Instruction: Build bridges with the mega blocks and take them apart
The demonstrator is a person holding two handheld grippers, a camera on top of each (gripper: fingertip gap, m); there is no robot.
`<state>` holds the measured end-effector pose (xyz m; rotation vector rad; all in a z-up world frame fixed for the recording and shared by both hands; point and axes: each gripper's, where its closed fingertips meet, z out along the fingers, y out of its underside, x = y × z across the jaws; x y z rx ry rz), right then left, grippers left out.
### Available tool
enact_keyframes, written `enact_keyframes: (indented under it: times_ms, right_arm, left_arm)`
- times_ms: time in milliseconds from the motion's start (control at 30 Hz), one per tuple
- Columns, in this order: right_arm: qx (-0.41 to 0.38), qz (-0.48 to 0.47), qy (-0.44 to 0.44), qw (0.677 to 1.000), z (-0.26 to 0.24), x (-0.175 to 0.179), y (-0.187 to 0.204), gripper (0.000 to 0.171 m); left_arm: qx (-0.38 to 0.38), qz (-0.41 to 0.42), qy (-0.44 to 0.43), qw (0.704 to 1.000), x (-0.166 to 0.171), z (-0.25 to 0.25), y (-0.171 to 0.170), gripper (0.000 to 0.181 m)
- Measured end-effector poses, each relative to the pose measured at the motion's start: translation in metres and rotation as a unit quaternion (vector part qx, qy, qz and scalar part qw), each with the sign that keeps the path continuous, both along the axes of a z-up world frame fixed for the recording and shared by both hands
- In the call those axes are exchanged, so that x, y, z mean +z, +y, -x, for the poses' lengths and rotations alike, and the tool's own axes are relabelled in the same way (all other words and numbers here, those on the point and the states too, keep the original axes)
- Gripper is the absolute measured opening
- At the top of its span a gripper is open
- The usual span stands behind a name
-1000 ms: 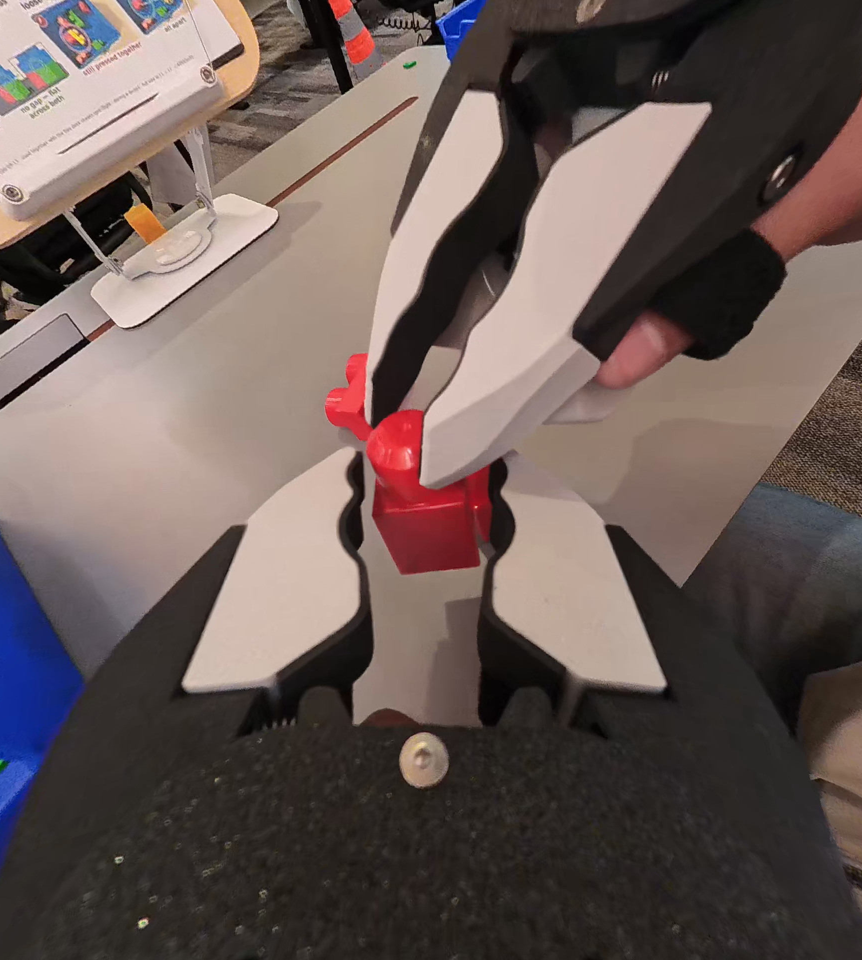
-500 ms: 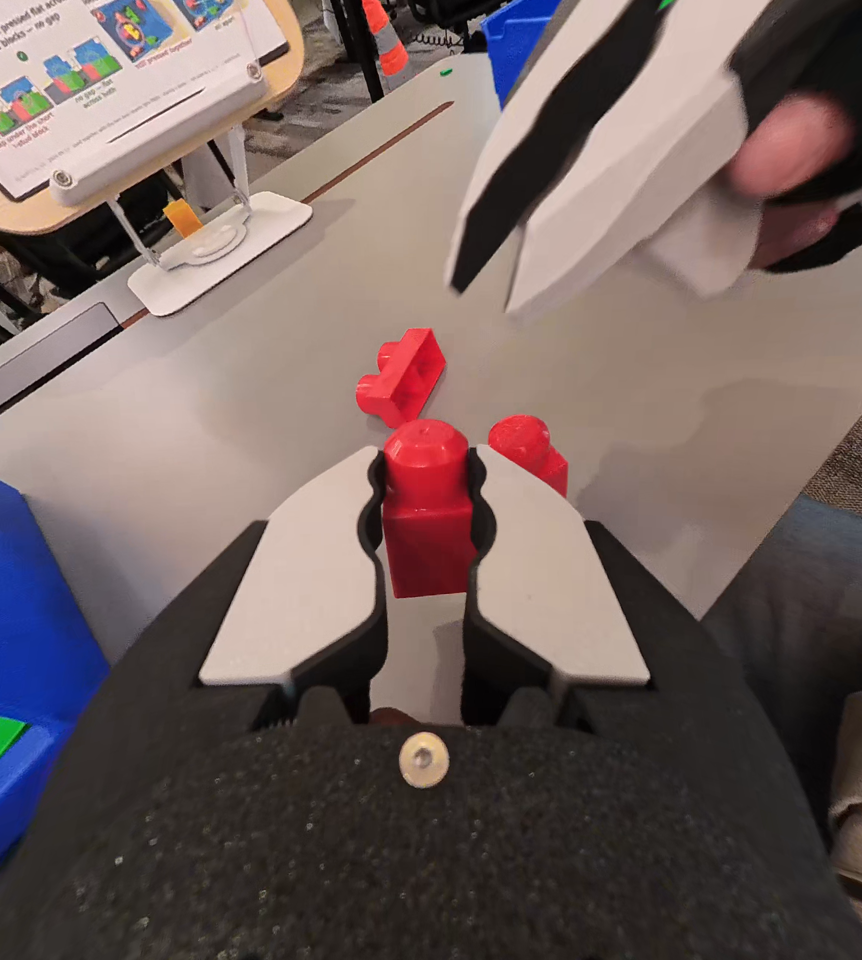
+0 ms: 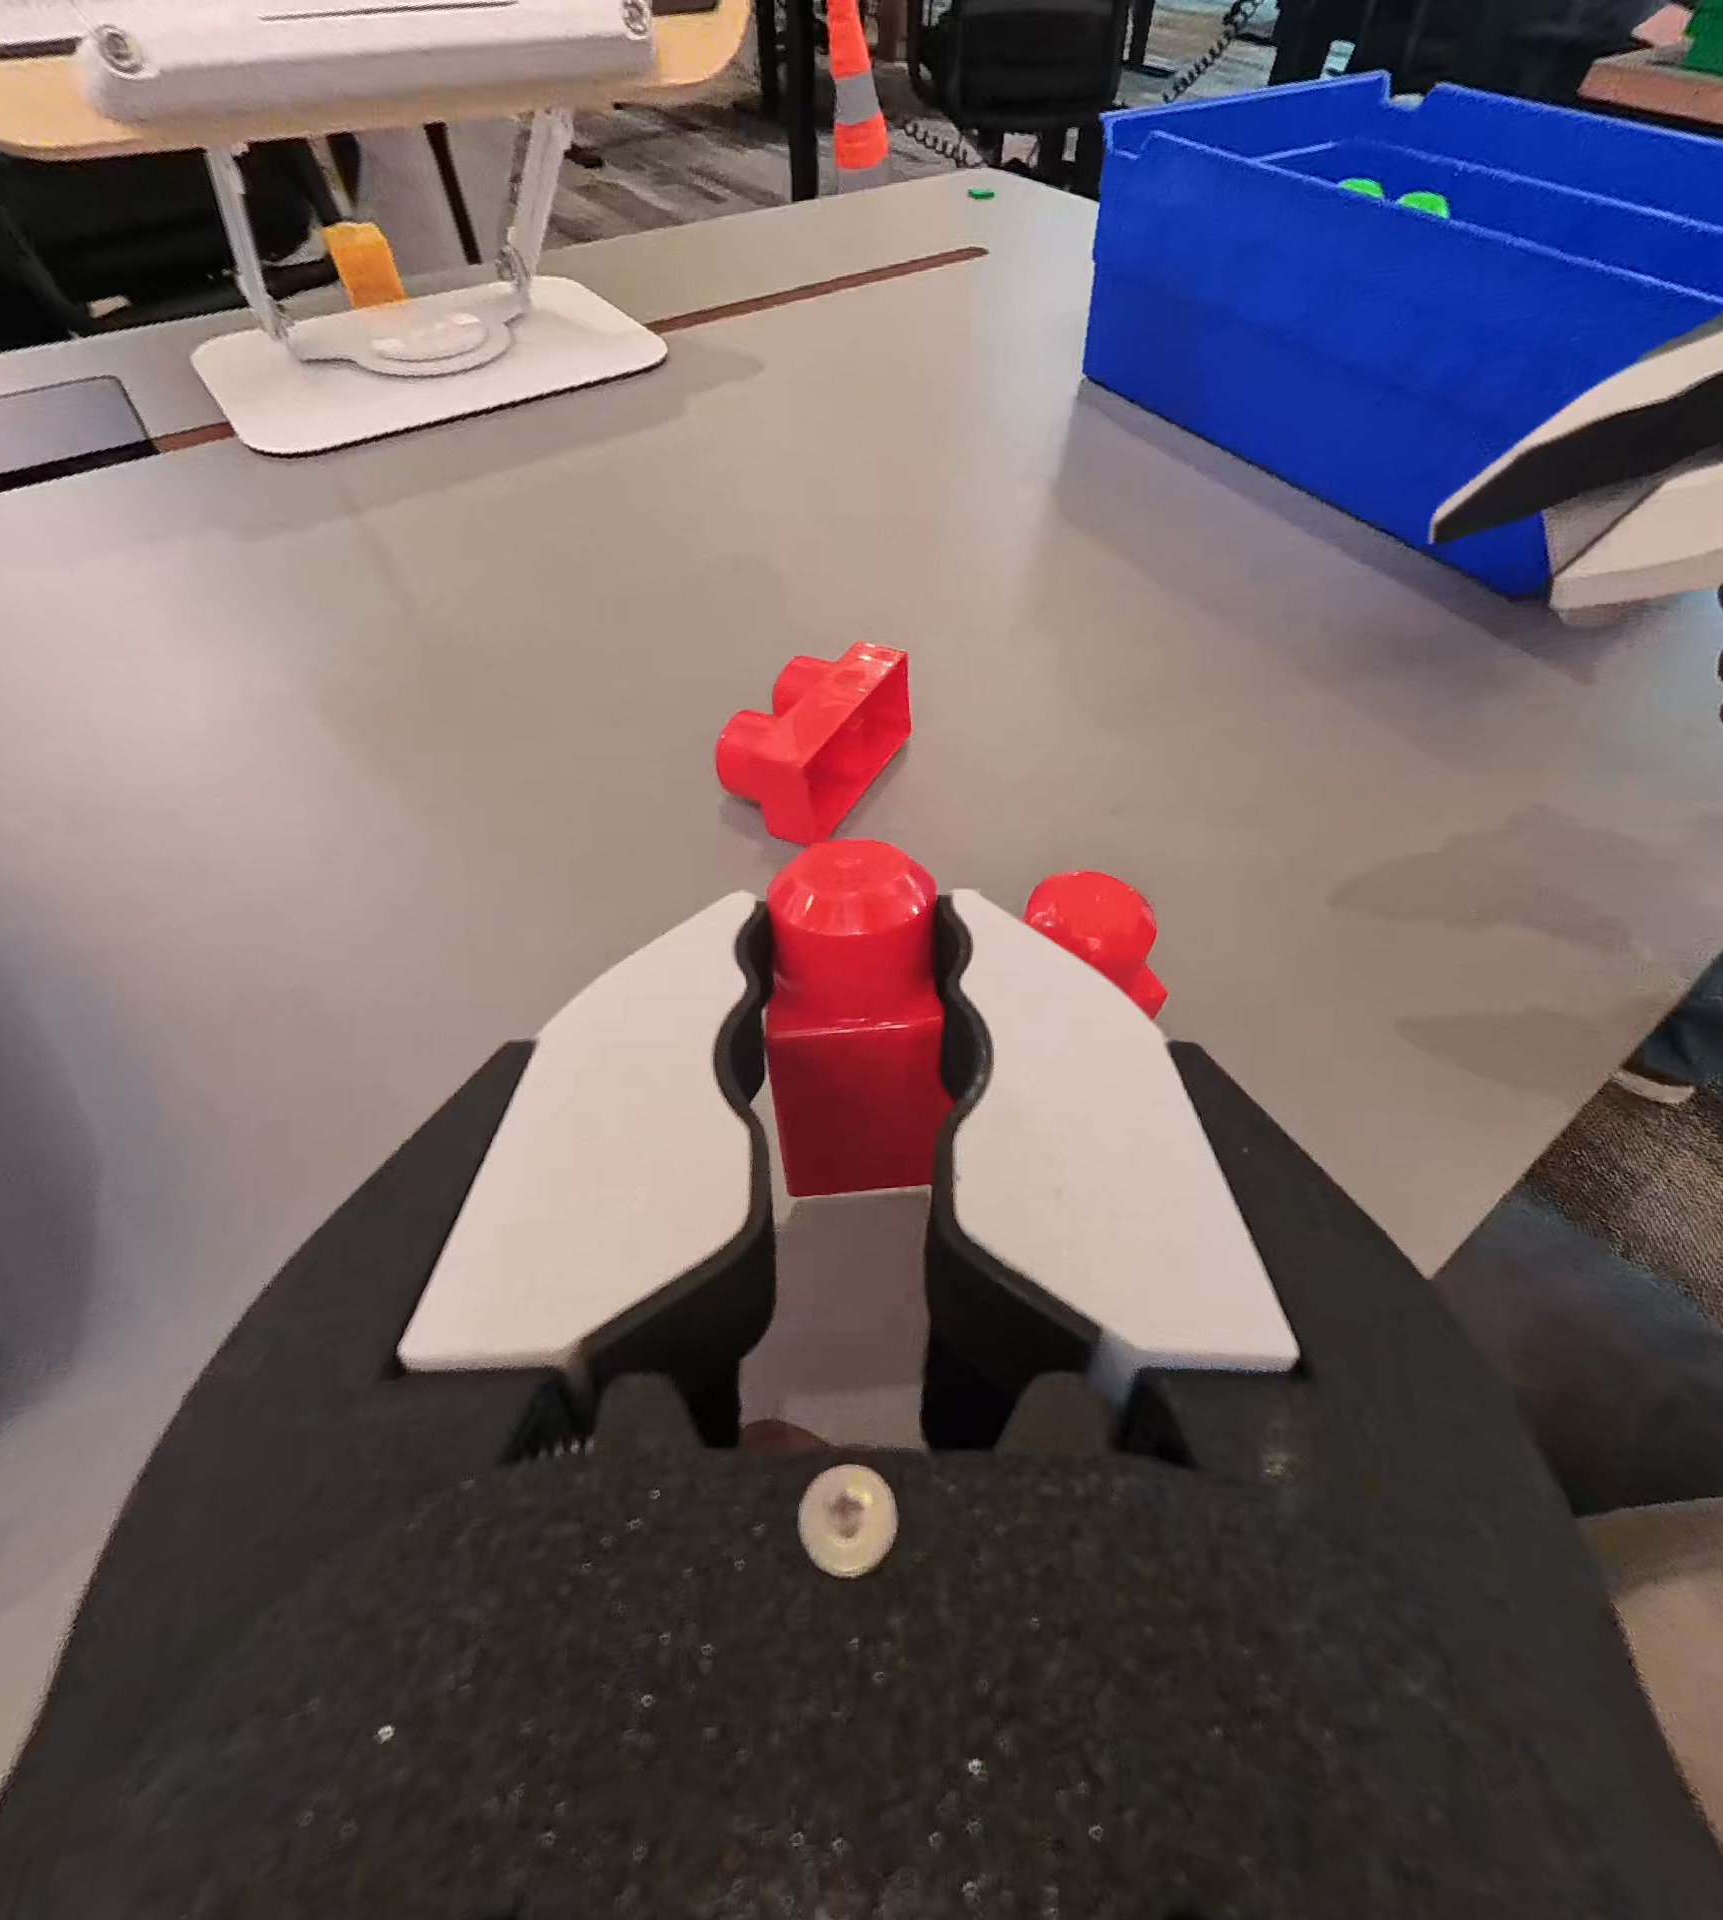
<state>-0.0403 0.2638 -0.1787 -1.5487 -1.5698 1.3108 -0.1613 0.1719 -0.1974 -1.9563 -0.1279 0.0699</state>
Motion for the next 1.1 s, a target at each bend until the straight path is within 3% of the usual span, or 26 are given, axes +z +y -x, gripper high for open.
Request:
enact_keyframes:
  times_ms: [400,667,1100]
  right_arm:
    - [0.016,-0.002,-0.014,1.000,-0.010,-0.004,-0.005,0.034]
    - [0.015,0.007,-0.010,1.000,-0.013,-0.002,-0.001,0.033]
    - [0.008,0.000,-0.019,1.000,-0.015,-0.004,0.005,0.032]
  left_arm:
    - [0.004,0.065,-0.005,0.998,-0.029,0.005,0.036,0.029]
    - [-0.004,0.092,-0.016,0.996,-0.038,0.004,0.033,0.030]
    - [-0.013,0.083,-0.007,0.996,-0.035,-0.002,0.010,0.046]
